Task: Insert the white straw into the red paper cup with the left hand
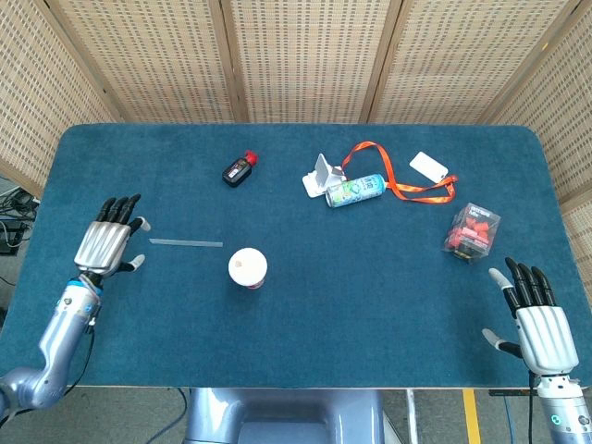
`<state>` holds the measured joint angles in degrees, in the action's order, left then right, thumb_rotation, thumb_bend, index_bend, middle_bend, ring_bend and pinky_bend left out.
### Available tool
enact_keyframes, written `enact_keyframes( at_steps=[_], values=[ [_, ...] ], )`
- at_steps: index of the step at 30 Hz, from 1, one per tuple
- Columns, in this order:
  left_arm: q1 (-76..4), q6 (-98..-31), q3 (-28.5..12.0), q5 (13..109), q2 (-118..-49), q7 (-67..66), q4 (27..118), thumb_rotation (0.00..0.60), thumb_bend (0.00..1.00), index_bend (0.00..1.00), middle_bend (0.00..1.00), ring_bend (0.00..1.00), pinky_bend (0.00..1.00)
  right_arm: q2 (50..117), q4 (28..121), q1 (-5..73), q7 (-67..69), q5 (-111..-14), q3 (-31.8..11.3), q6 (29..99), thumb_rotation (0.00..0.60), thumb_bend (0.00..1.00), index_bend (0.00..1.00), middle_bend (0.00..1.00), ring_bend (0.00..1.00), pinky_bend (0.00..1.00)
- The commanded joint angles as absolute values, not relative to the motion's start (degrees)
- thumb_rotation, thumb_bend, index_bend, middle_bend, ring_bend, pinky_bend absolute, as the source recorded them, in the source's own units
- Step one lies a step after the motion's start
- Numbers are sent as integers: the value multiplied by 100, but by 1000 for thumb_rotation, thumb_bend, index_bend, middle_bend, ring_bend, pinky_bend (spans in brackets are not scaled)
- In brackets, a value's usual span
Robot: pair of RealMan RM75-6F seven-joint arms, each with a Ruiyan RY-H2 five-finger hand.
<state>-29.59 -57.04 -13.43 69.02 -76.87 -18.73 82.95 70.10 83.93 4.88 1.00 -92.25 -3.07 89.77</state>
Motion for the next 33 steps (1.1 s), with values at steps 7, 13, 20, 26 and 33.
enact_keyframes(
  at_steps=[7,13,20,26,33],
  values=[
    [-3593,-5058,-1471,6364,-8283,-2063,7554,600,341,417,0,0,0,7020,8295,520,236,-9096,-354,8881,600,60,172,0,0,0],
    [-3990,-4702,-1467,6053,-8702,-2256,7020,600,341,449,0,0,0,7031,8218,540,340,-9006,-378,8806,600,60,173,0,0,0],
    [-4380,-4415,-1435,5719,-9158,-2447,6413,600,341,499,0,0,0,7062,8141,559,401,-8935,-405,8761,600,59,175,0,0,0],
    [-4489,-4329,-1328,5634,-9307,-2439,6208,600,340,495,0,0,0,7073,8114,556,419,-8916,-423,8784,600,60,179,0,0,0],
    [-4534,-4298,-1206,5616,-9368,-2386,6103,600,340,495,0,0,0,7086,8108,553,426,-8927,-427,8818,600,60,181,0,0,0]
  ],
)
